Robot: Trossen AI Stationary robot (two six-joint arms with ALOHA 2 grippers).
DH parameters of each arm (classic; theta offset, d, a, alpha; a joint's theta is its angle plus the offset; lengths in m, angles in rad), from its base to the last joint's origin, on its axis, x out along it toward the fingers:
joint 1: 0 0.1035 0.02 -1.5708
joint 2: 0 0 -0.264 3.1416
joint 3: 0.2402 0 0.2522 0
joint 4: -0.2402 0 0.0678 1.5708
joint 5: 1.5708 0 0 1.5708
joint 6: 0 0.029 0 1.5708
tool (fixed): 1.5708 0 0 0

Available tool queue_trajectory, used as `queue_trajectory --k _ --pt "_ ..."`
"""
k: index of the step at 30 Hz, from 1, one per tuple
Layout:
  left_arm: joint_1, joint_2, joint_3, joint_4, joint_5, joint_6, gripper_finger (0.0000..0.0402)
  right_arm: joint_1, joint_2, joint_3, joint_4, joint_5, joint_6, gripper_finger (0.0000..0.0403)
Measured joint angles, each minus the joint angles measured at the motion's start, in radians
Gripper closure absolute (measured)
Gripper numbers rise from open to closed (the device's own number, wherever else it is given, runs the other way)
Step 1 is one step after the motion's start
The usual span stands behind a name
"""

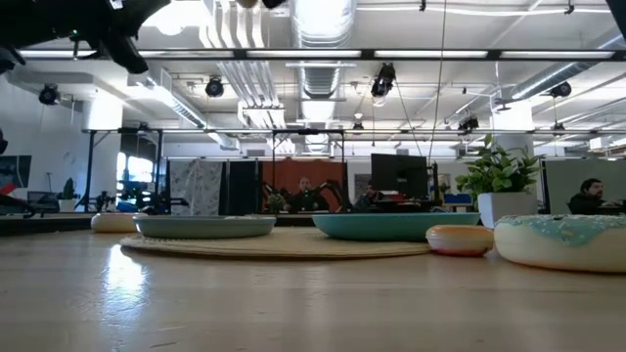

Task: Pick & Place donuts
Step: Put the small blue donut on the light blue plate

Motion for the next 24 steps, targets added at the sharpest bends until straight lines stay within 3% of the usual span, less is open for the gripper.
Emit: queue_trajectory --k 4,9,19,24 --pt "0.001 0.076 0.059 0.005 0.148 -0.023 0.0298 0.04 0.0 0.0 0.038 0.0 -0.083 0.0394" --pt "0.015 0.198 0.164 0.004 0.222 -0.057 0.0298 0.074 0.001 0.0 0.061 -0.002 -0.167 0.0394" --pt "0.158 0.373 0.353 -0.005 0.5 -0.124 0.0298 0.128 -0.02 0.0 0.246 -0.001 -0.348 0.0394" --pt "0.225 0.412 0.404 0.009 0.547 -0.16 0.0298 0.142 -0.027 0.0 0.266 0.002 -0.373 0.0394"
